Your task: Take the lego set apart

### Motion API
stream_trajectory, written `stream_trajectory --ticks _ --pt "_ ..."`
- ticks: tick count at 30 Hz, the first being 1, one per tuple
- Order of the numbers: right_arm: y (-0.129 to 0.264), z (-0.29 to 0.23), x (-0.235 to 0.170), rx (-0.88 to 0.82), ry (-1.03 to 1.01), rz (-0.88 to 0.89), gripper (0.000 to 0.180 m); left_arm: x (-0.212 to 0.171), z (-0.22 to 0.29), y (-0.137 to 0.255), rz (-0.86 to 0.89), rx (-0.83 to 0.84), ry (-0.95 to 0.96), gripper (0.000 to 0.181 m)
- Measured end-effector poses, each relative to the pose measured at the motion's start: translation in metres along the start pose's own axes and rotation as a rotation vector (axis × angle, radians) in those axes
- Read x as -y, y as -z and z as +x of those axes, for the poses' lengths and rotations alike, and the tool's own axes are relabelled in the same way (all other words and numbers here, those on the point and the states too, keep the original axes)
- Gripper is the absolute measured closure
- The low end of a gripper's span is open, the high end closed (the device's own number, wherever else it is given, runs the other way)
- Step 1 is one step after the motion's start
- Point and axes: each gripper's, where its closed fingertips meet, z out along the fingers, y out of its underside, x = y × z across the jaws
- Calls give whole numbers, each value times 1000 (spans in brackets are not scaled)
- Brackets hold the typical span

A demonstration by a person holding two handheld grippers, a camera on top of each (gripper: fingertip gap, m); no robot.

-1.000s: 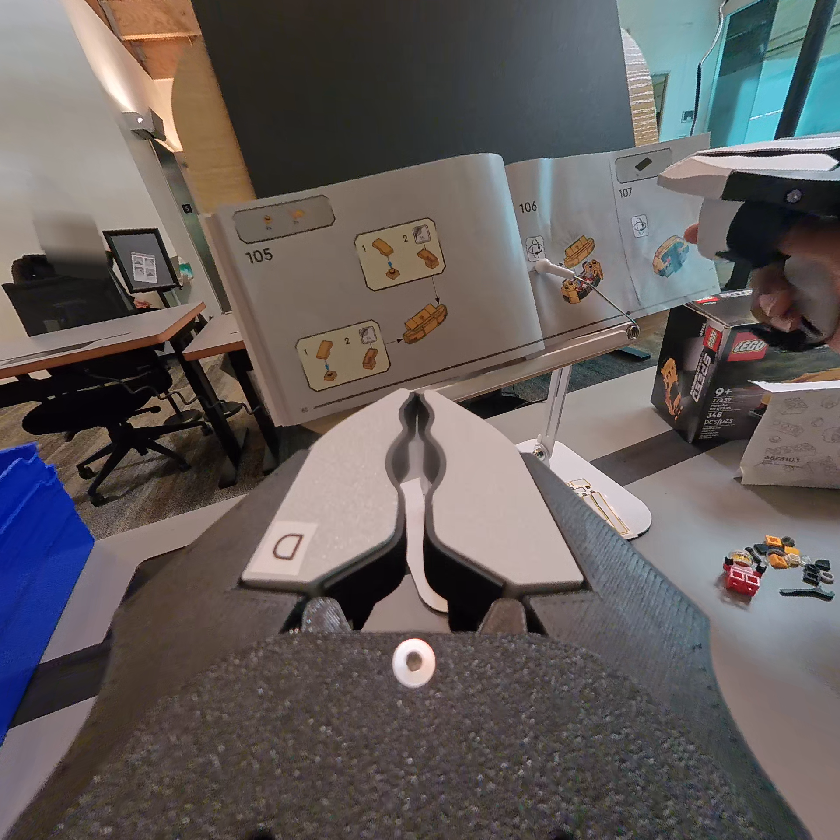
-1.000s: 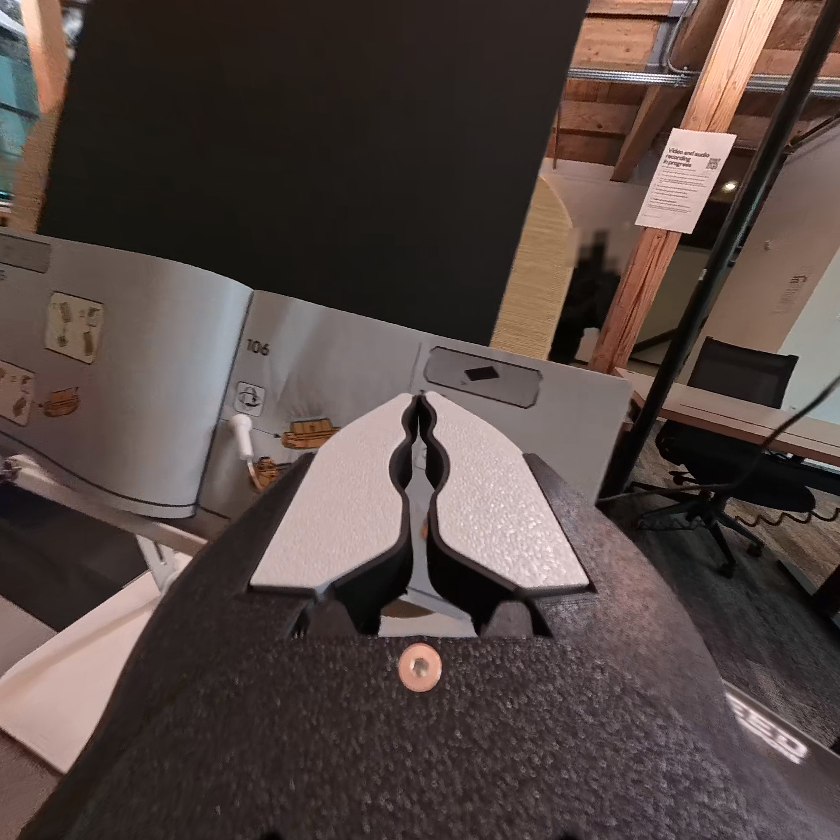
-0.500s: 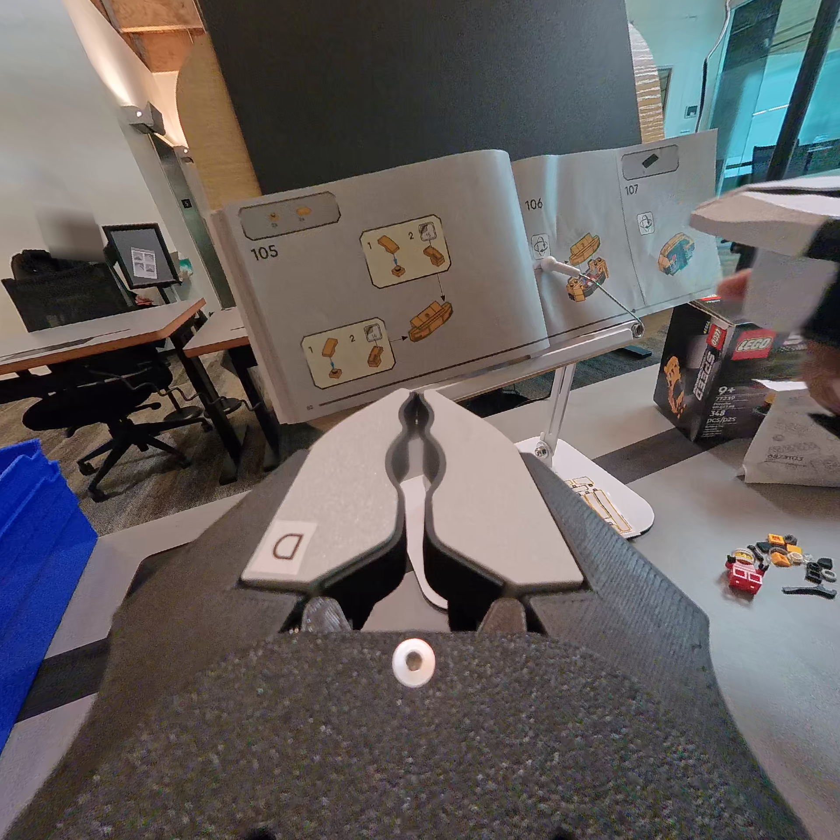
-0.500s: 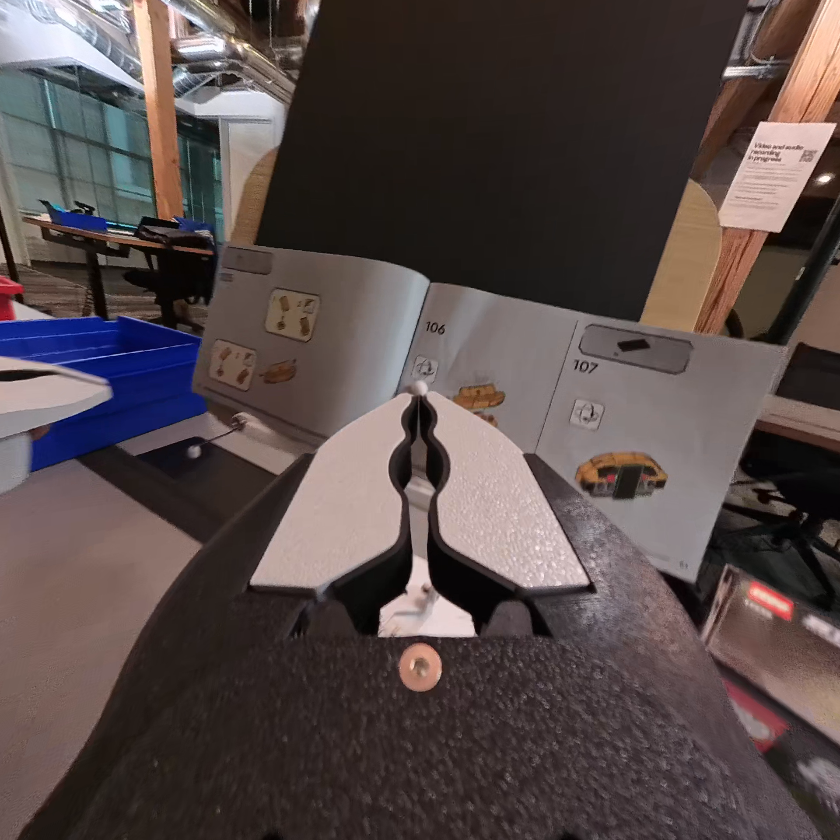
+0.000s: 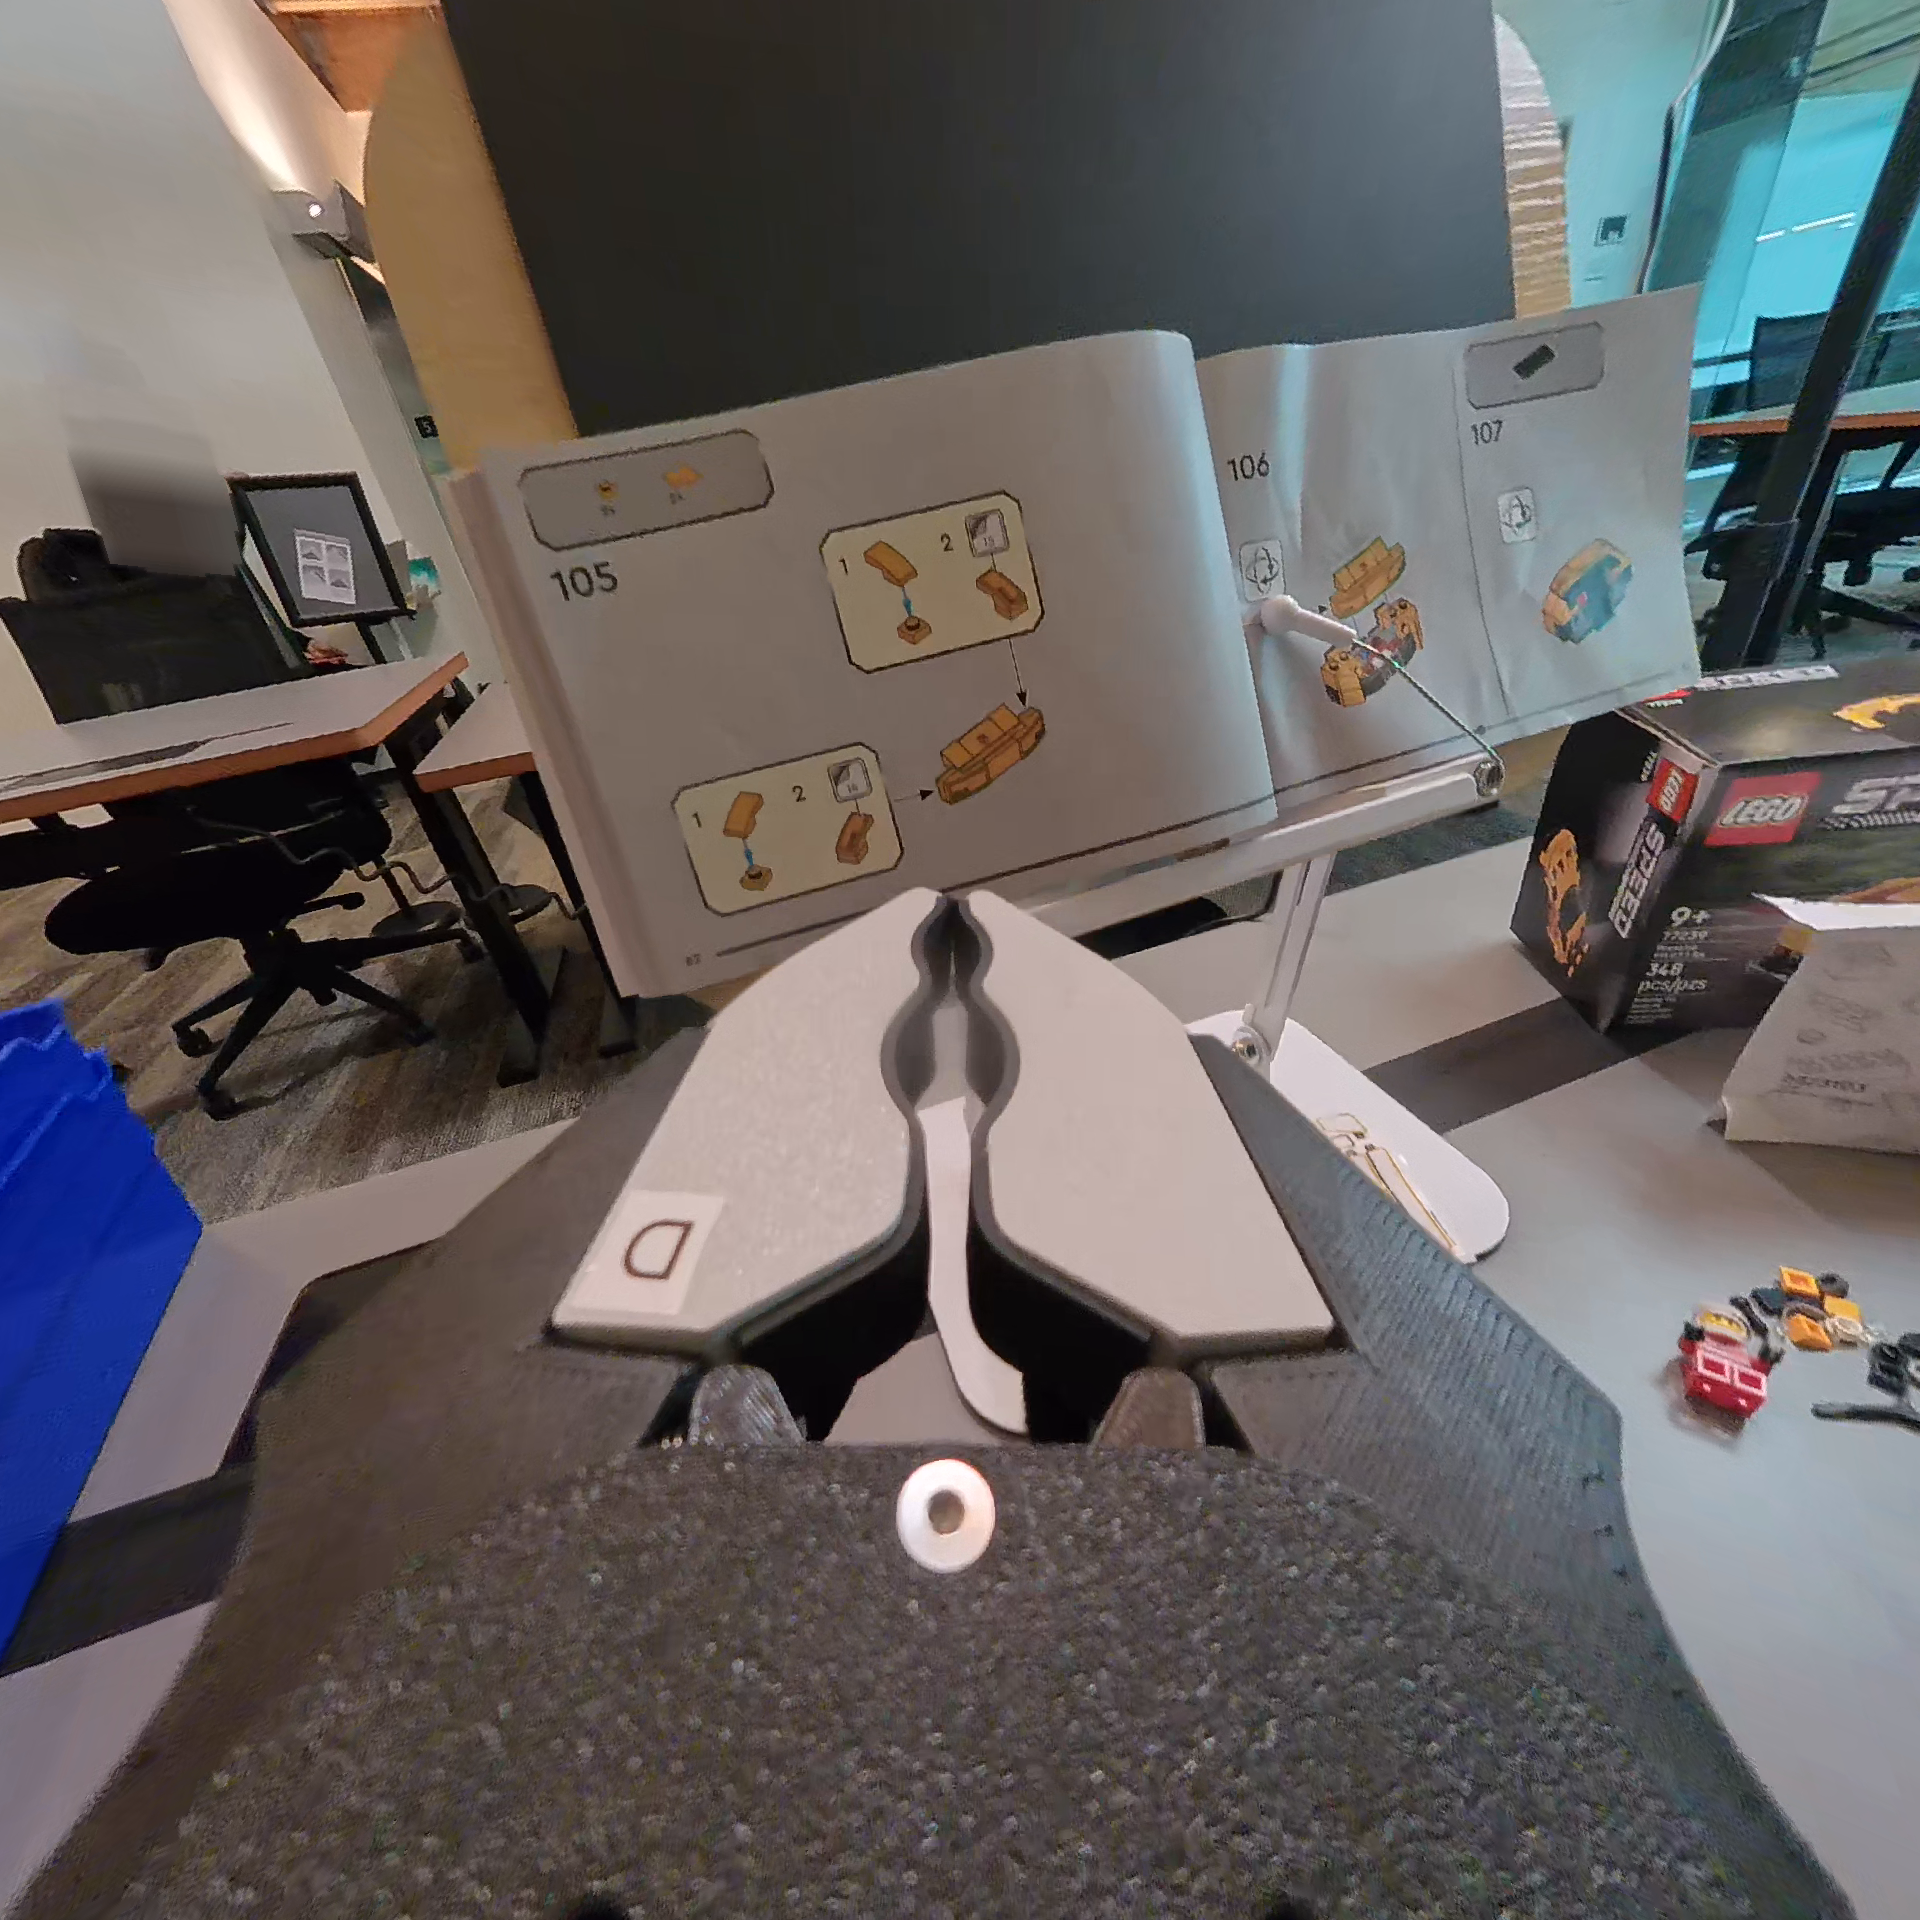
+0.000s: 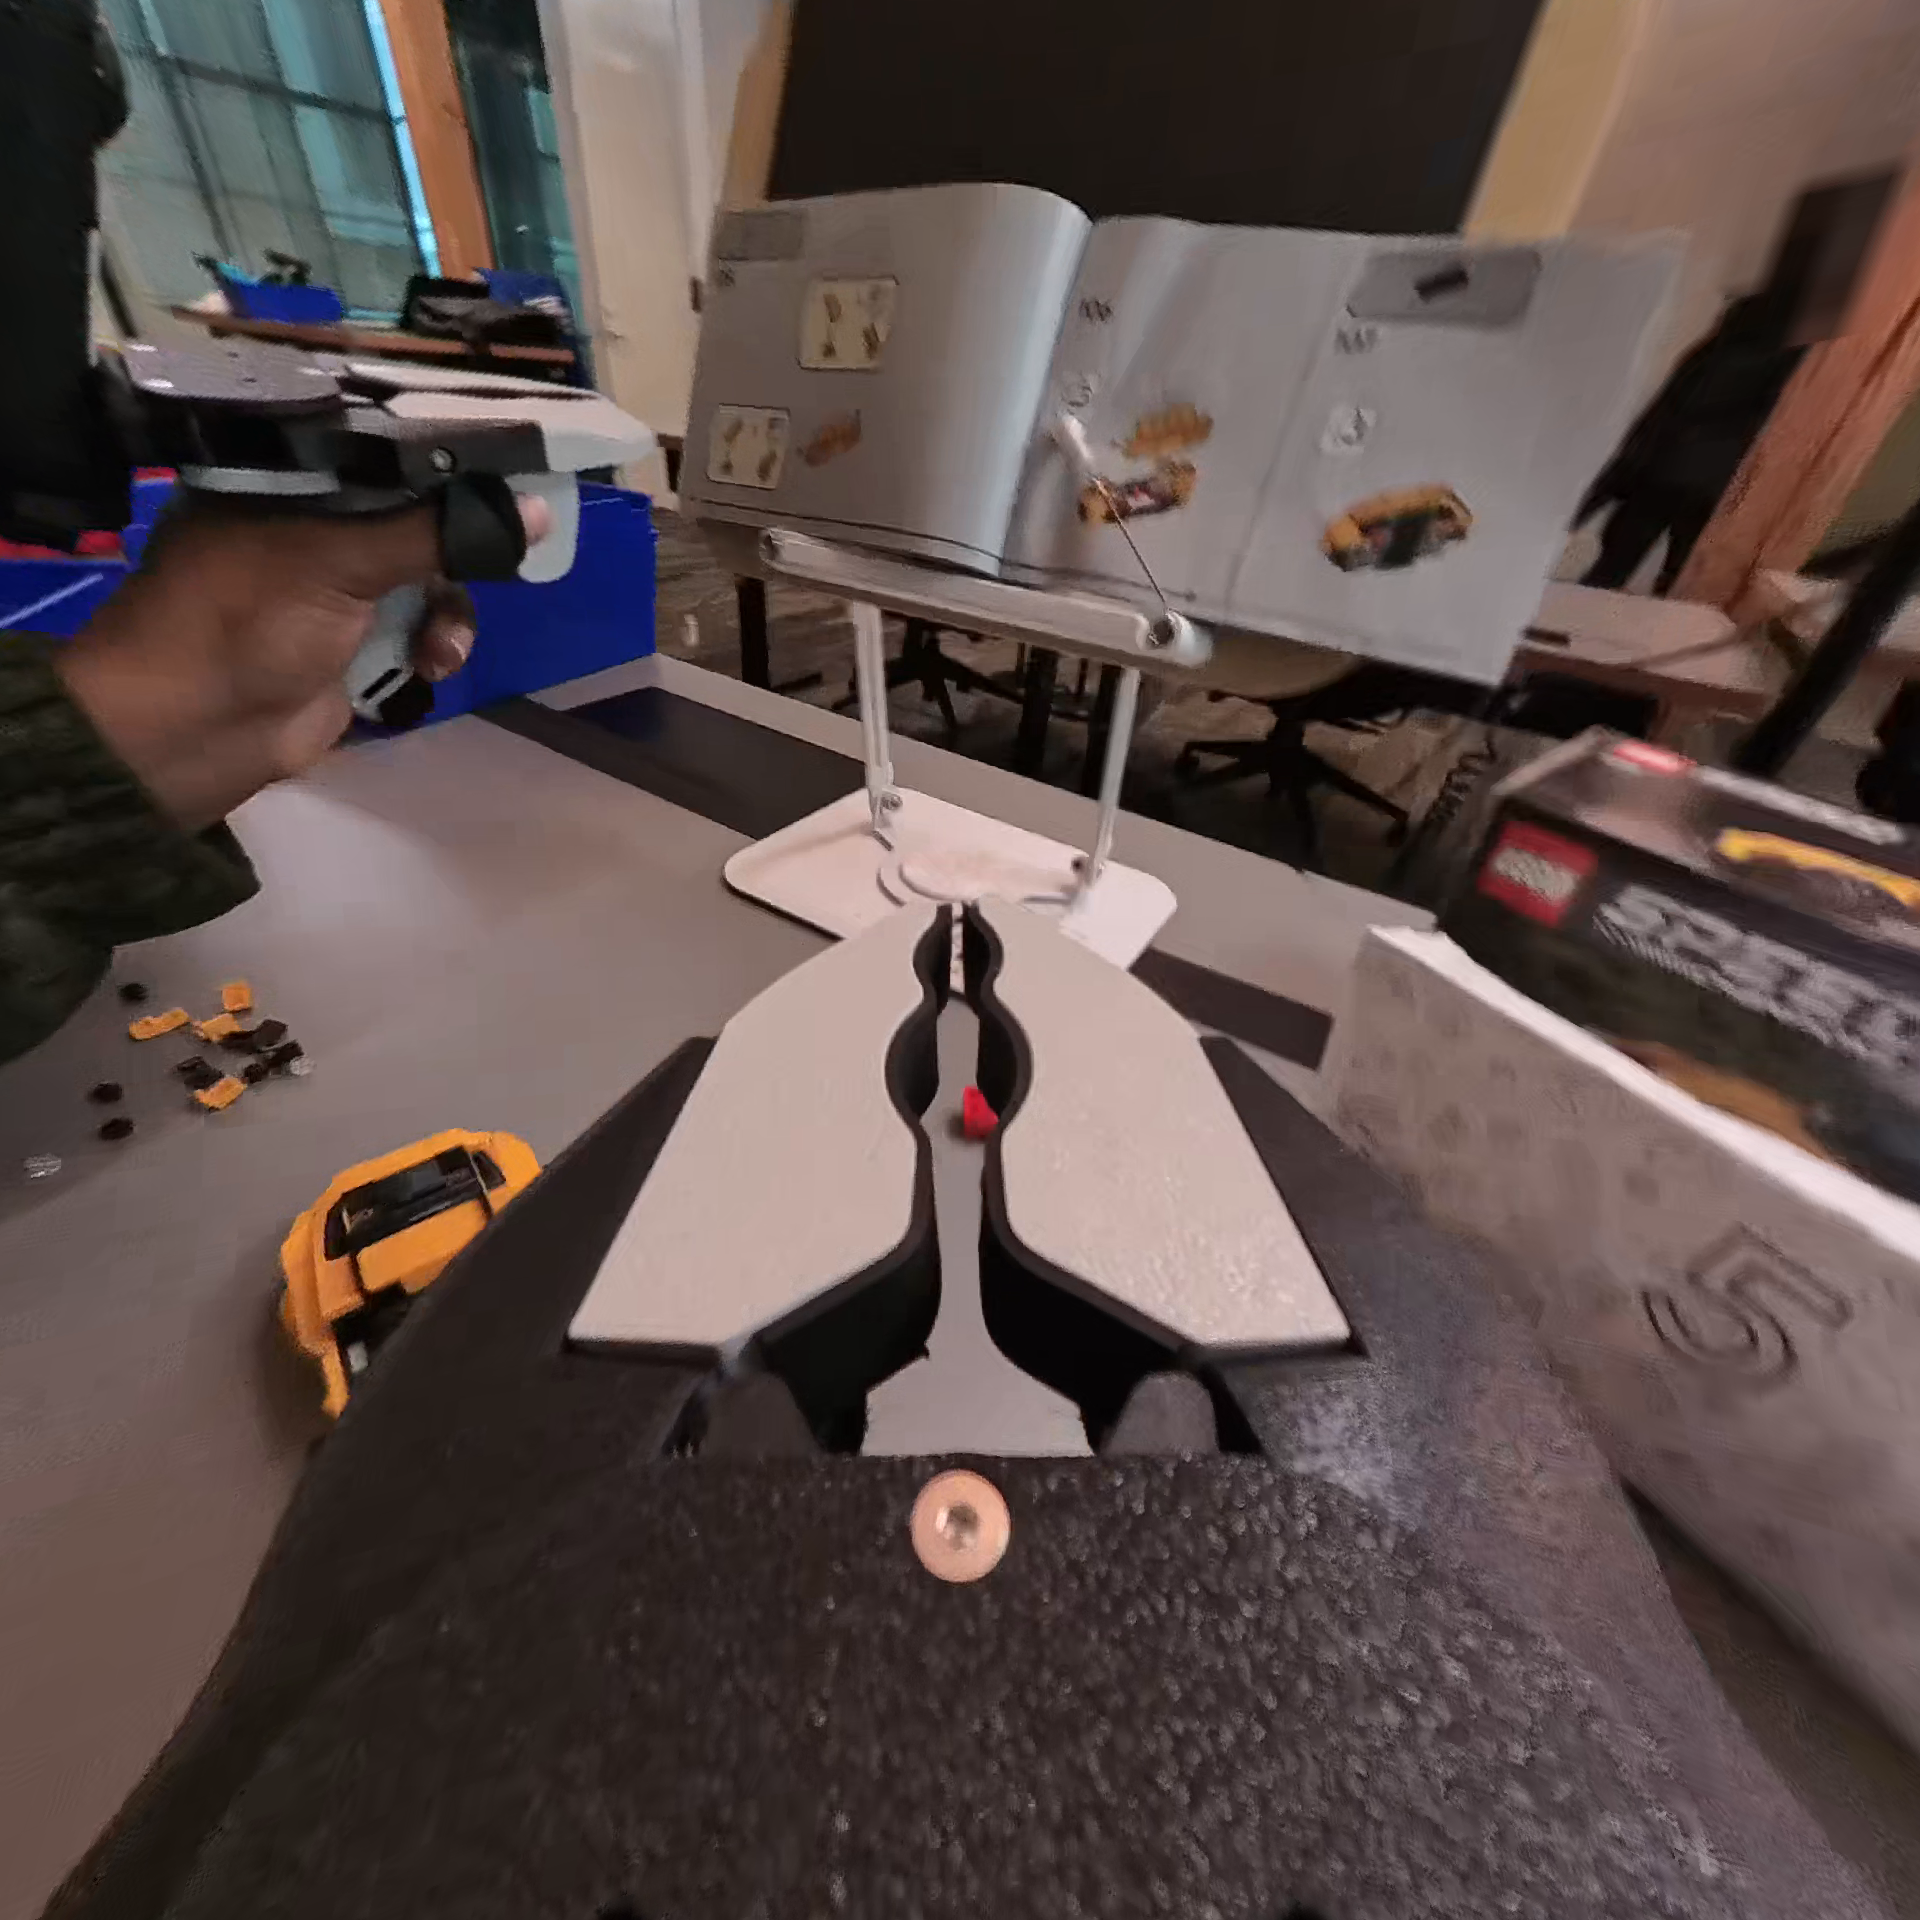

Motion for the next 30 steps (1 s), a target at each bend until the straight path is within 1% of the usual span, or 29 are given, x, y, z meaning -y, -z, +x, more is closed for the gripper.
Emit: stream_trajectory --ticks 4,7,10,15,30 --pt "22 31 -7 -121 -42 48 178 8 -7 -9 17 23 16 181" --pt "26 52 -10 -168 -92 64 178 14 -14 -18 29 42 37 181" --pt "27 60 -21 -179 -121 55 178 10 -21 -24 25 61 42 181" --pt "29 67 -21 -201 -41 68 178 -14 -24 -28 -12 66 18 181" --pt "30 71 -25 -198 -60 62 178 -8 1 -61 14 -12 1 180"
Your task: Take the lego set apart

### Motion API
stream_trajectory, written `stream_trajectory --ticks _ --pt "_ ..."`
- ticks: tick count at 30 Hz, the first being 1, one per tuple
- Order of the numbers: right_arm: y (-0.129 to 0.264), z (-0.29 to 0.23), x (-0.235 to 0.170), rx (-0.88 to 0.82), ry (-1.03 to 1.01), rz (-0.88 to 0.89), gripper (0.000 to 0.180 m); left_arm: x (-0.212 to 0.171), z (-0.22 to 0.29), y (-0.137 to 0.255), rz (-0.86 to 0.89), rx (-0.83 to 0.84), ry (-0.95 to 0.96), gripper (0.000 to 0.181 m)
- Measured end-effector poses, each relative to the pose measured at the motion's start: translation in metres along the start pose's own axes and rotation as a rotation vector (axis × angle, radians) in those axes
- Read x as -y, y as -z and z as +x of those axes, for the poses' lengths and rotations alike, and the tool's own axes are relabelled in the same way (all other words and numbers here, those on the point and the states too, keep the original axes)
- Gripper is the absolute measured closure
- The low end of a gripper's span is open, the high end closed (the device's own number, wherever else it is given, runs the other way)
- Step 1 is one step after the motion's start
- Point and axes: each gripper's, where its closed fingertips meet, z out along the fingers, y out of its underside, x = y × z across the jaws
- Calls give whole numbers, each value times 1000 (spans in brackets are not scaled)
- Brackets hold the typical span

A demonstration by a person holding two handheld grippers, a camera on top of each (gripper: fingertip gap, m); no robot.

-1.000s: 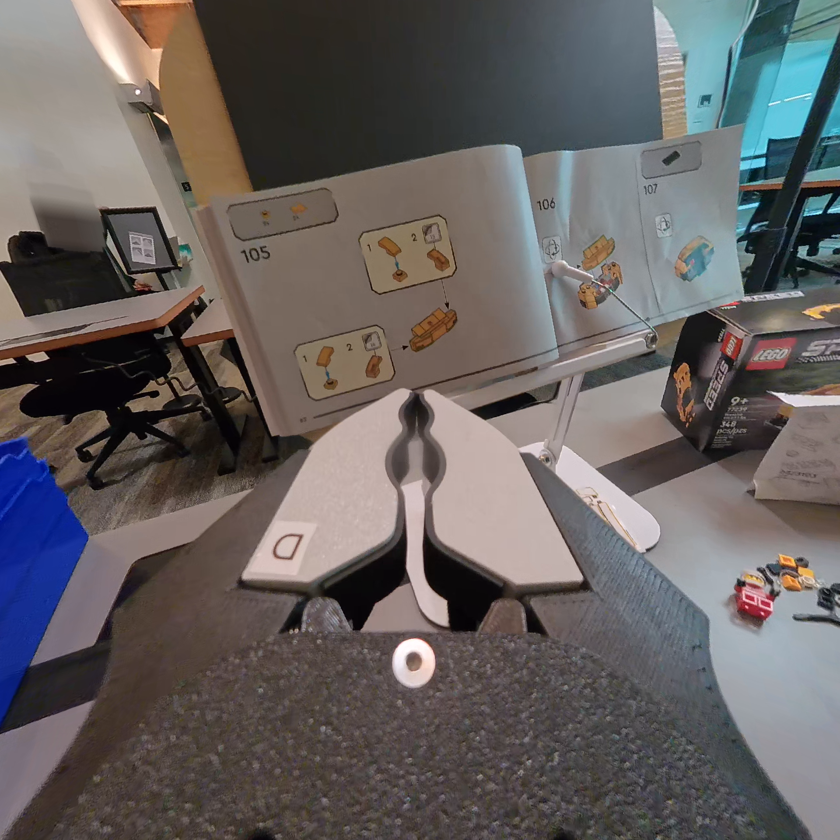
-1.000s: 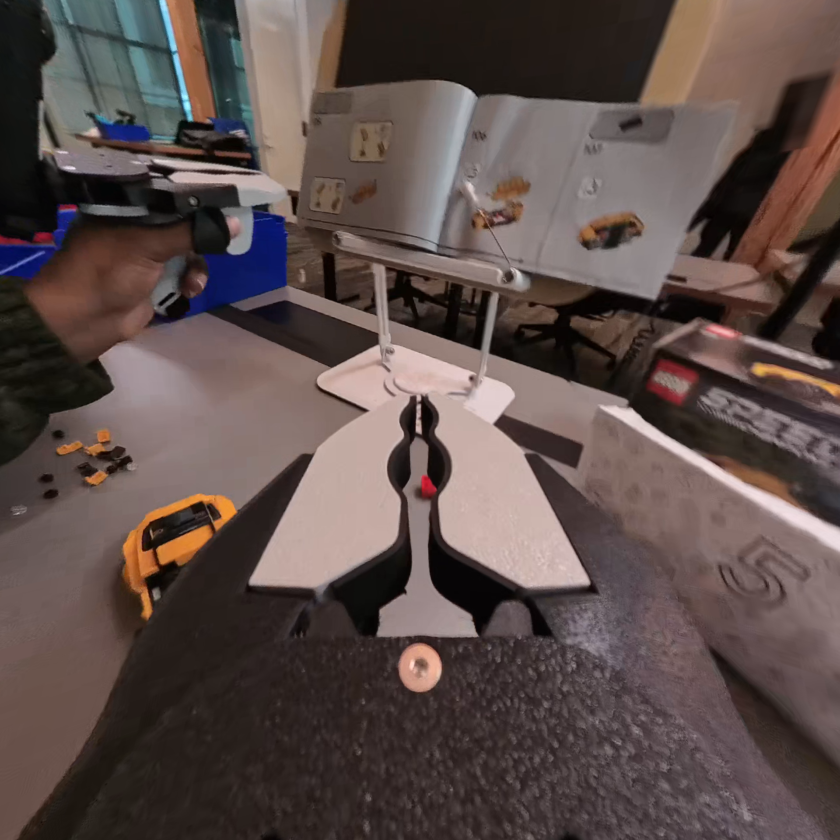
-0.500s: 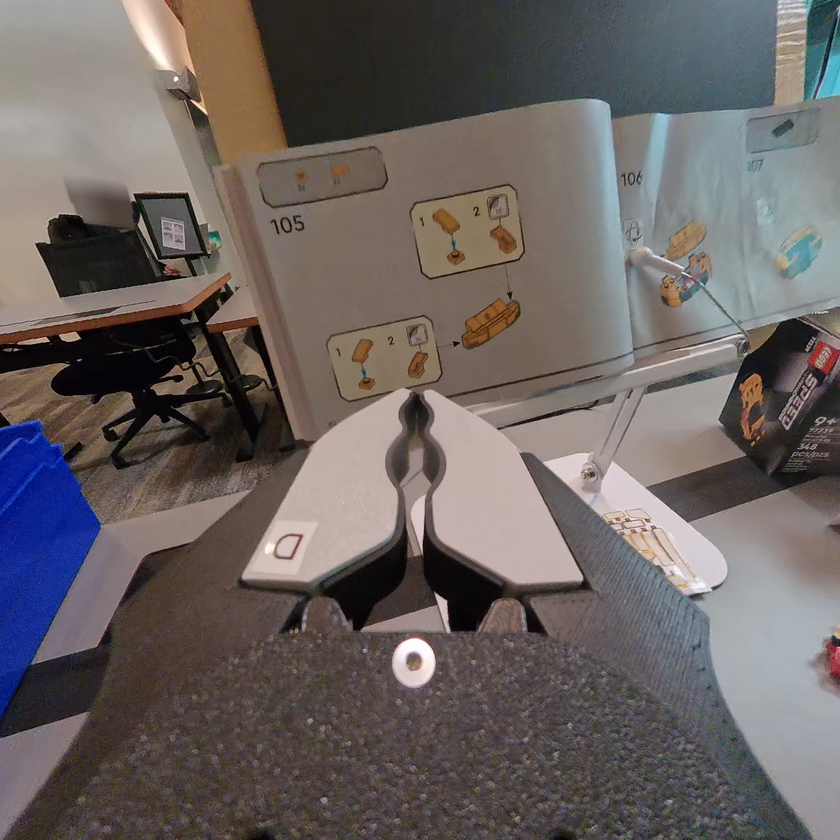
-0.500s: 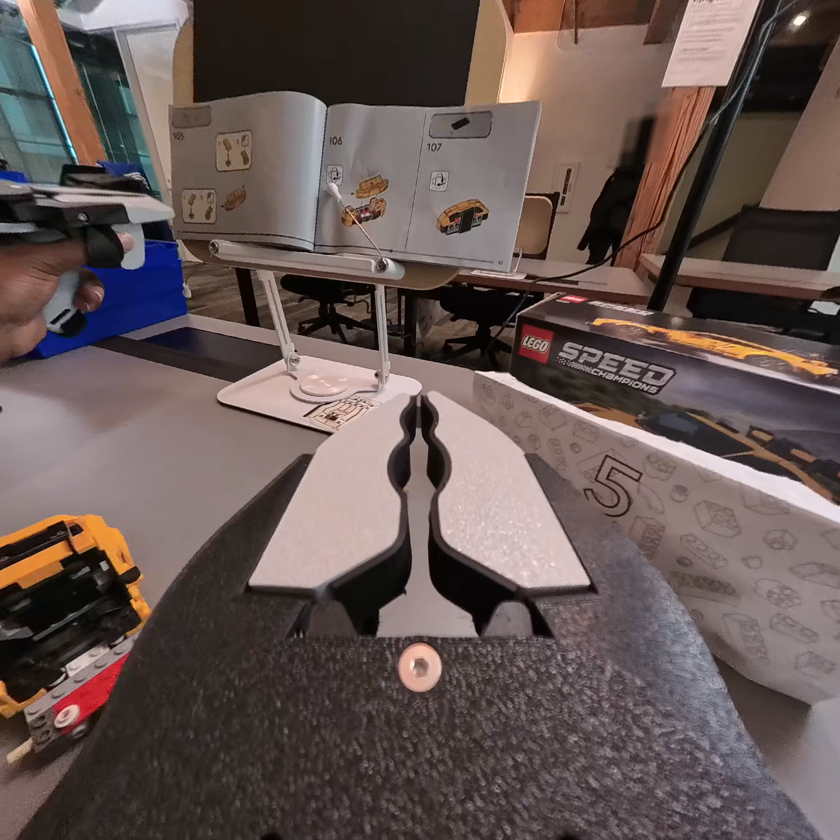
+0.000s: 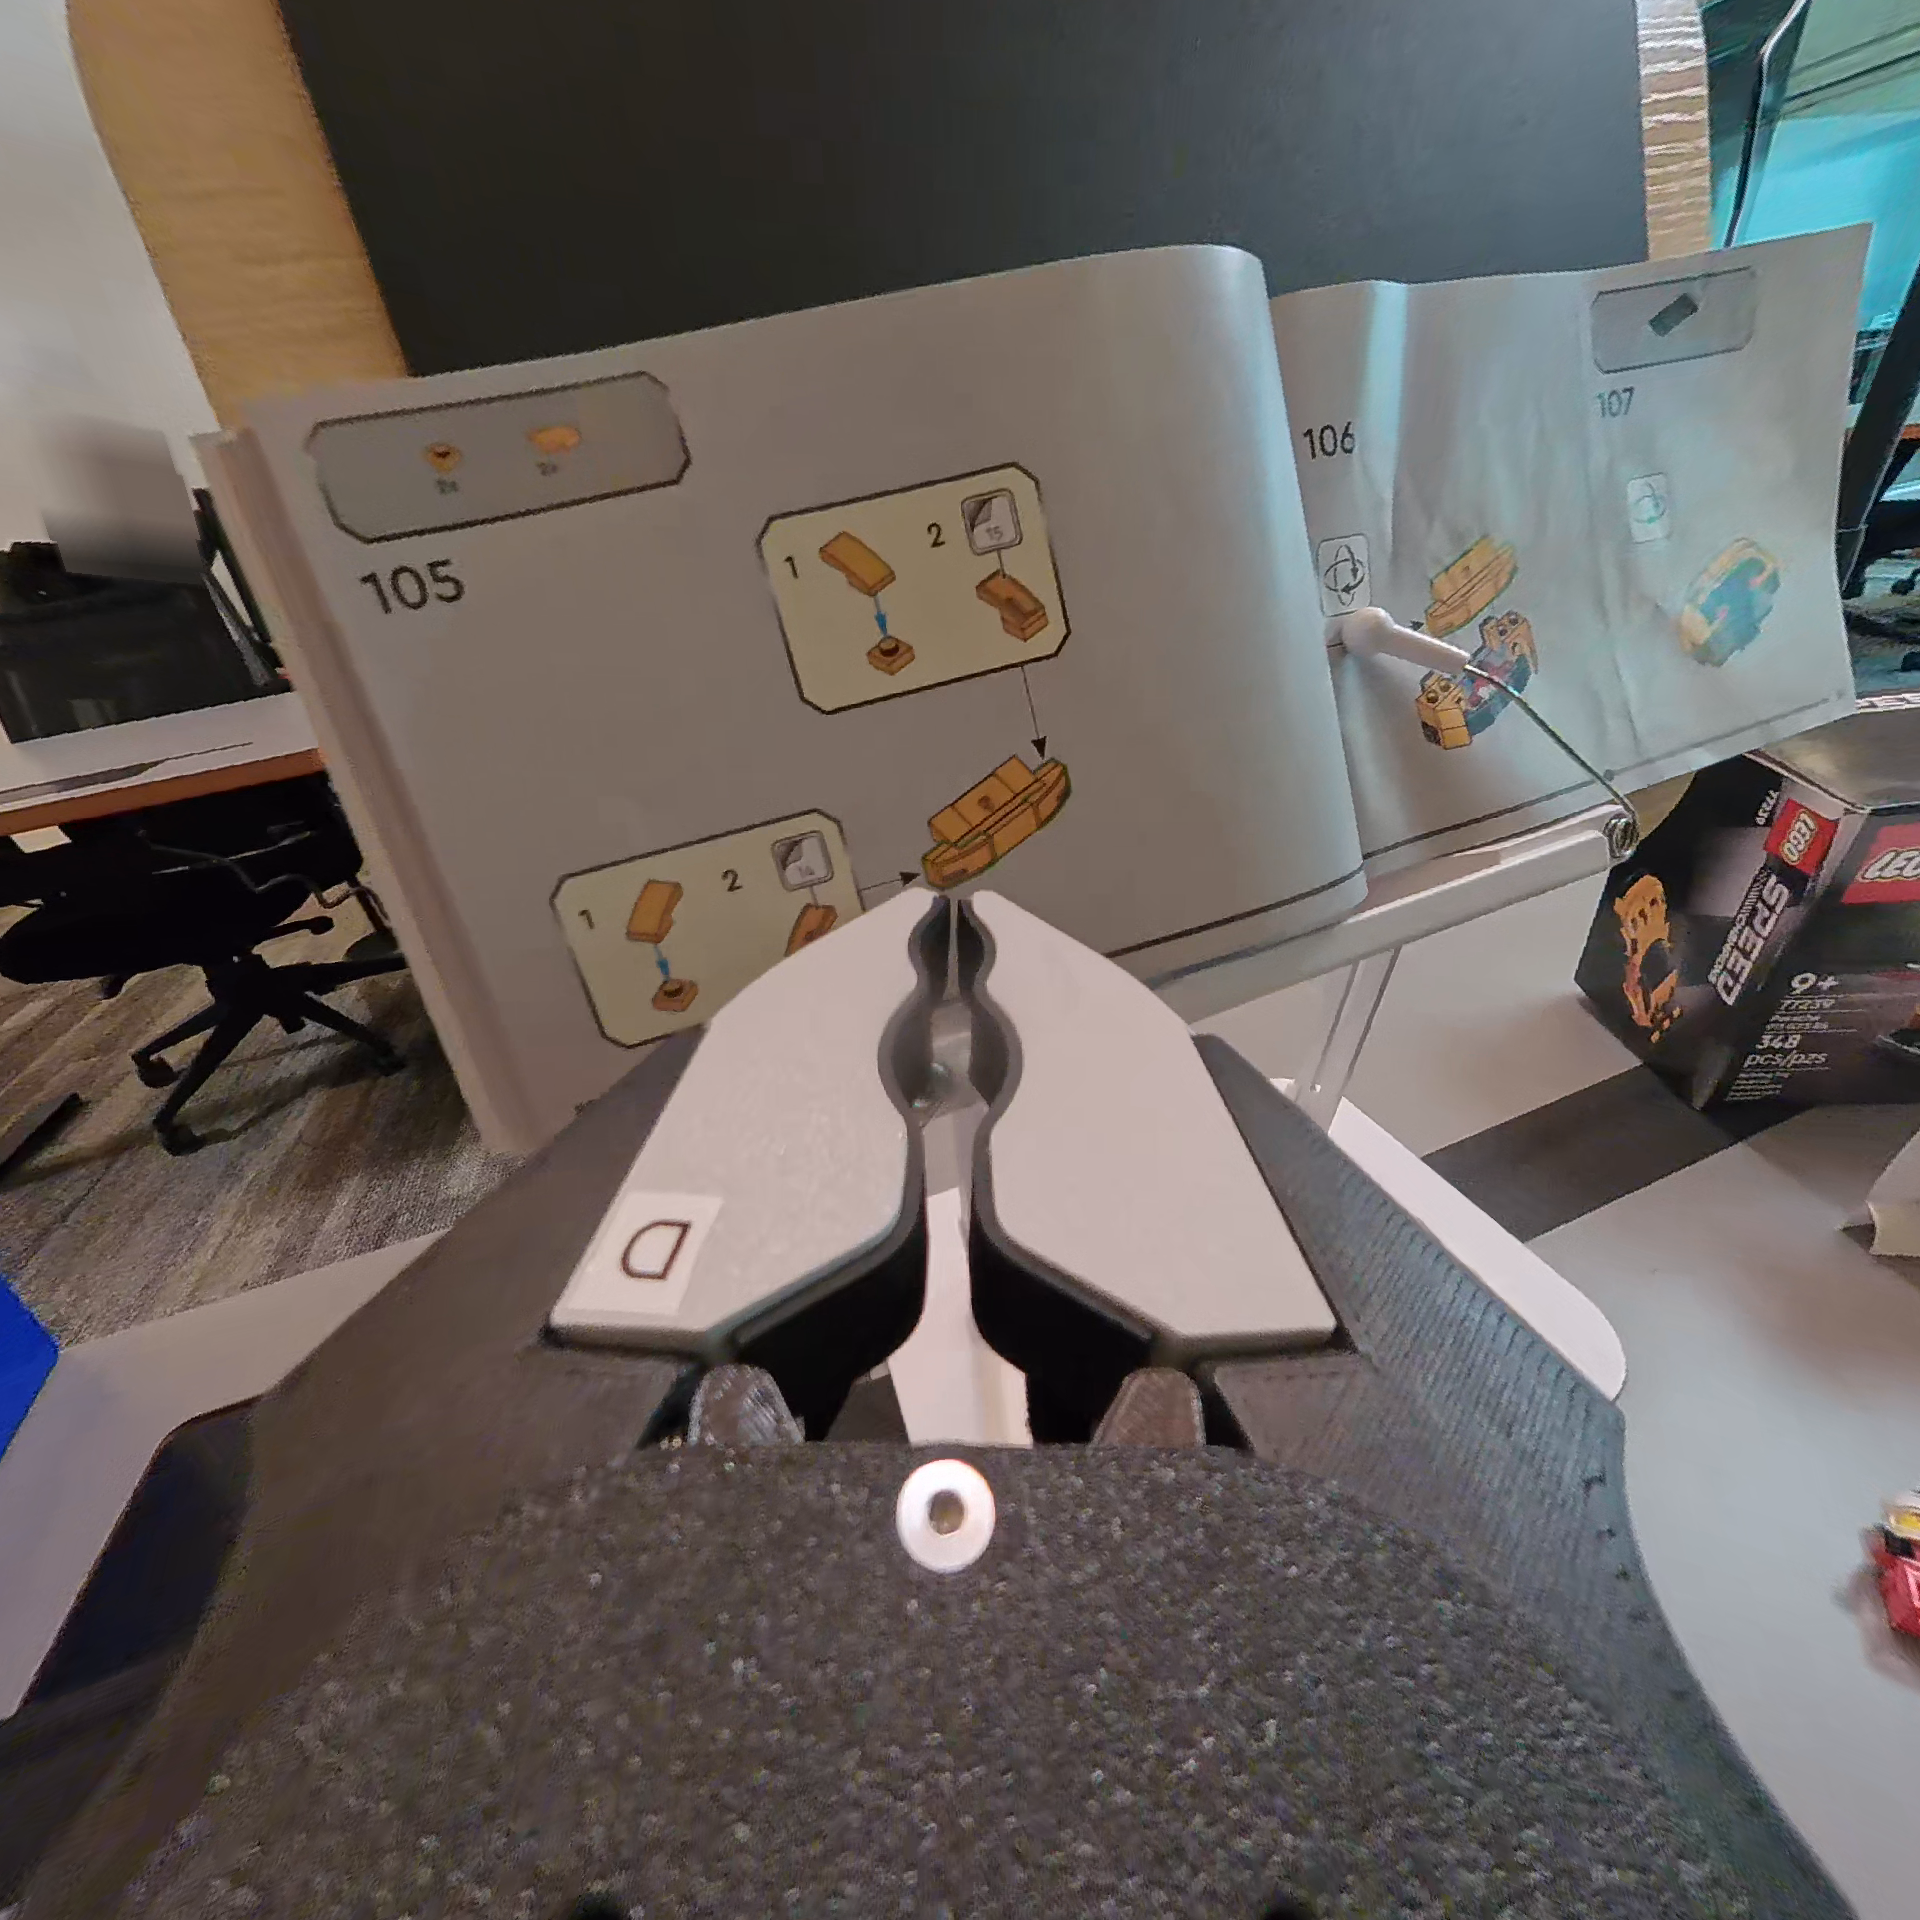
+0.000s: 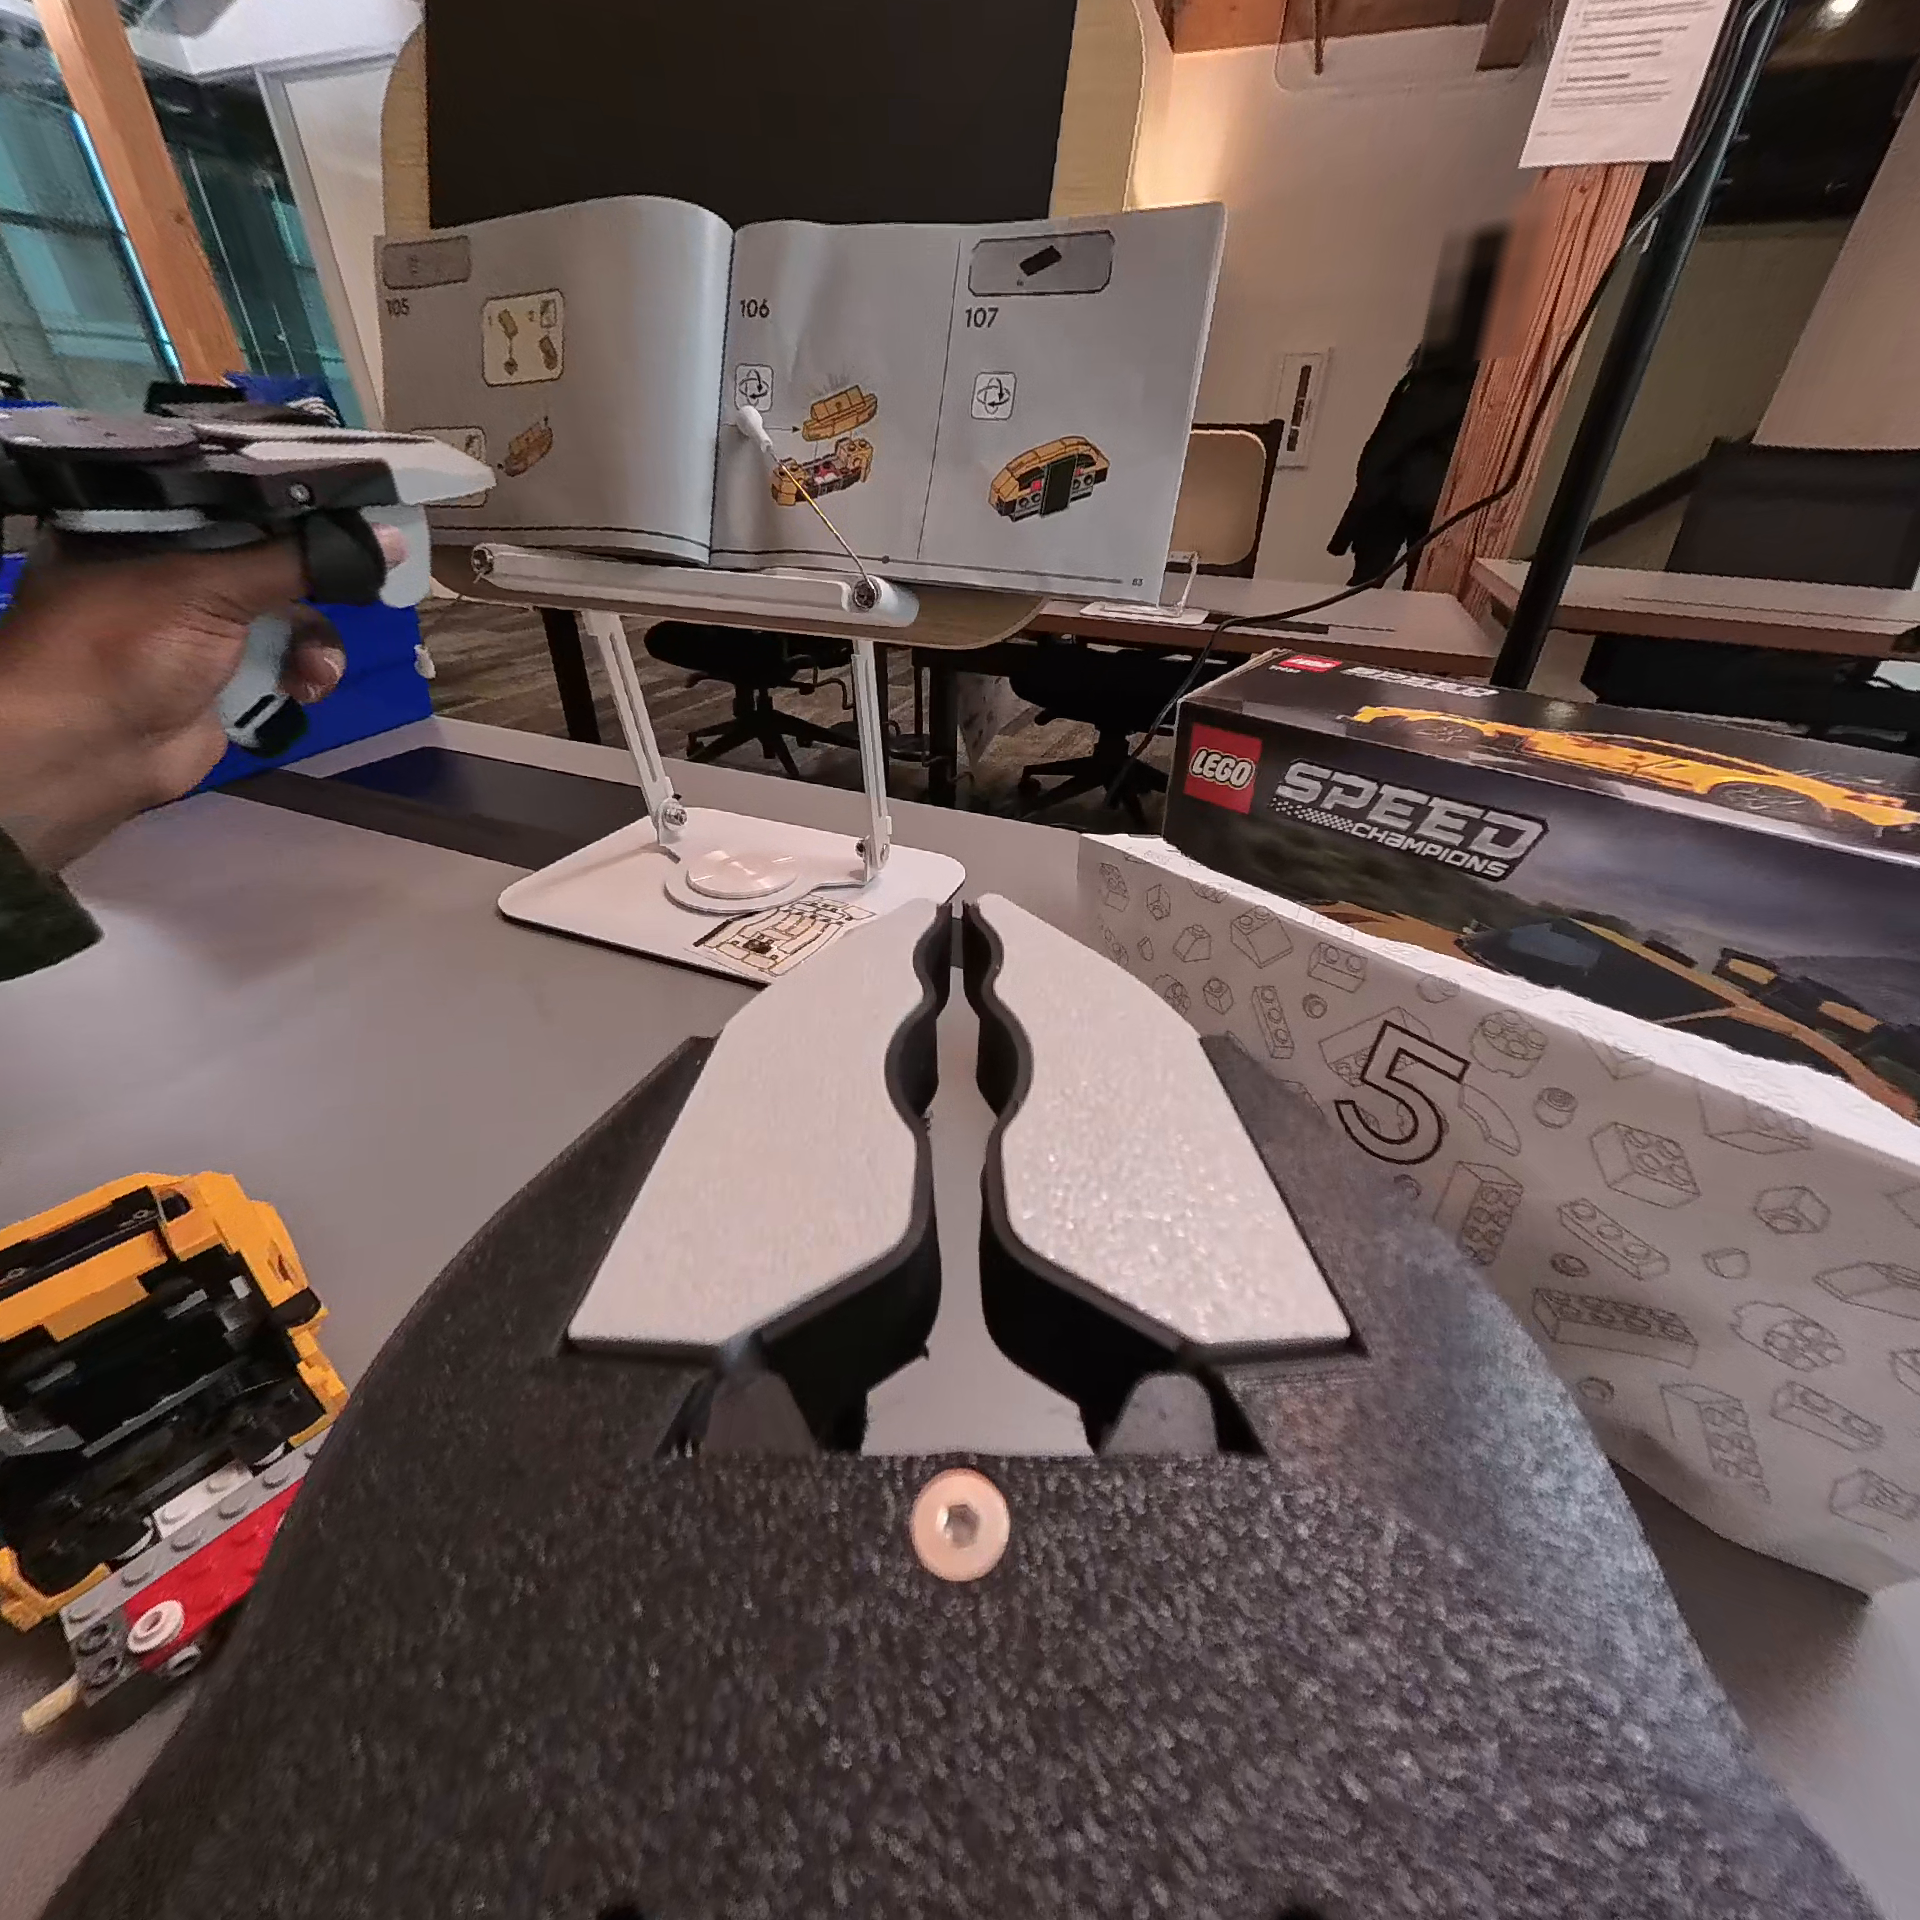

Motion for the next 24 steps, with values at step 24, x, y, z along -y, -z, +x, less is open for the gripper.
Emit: stream_trajectory --ticks 24 --pt "5 -10 2 33 17 6 178 4 -29 21 25 80 11 181"
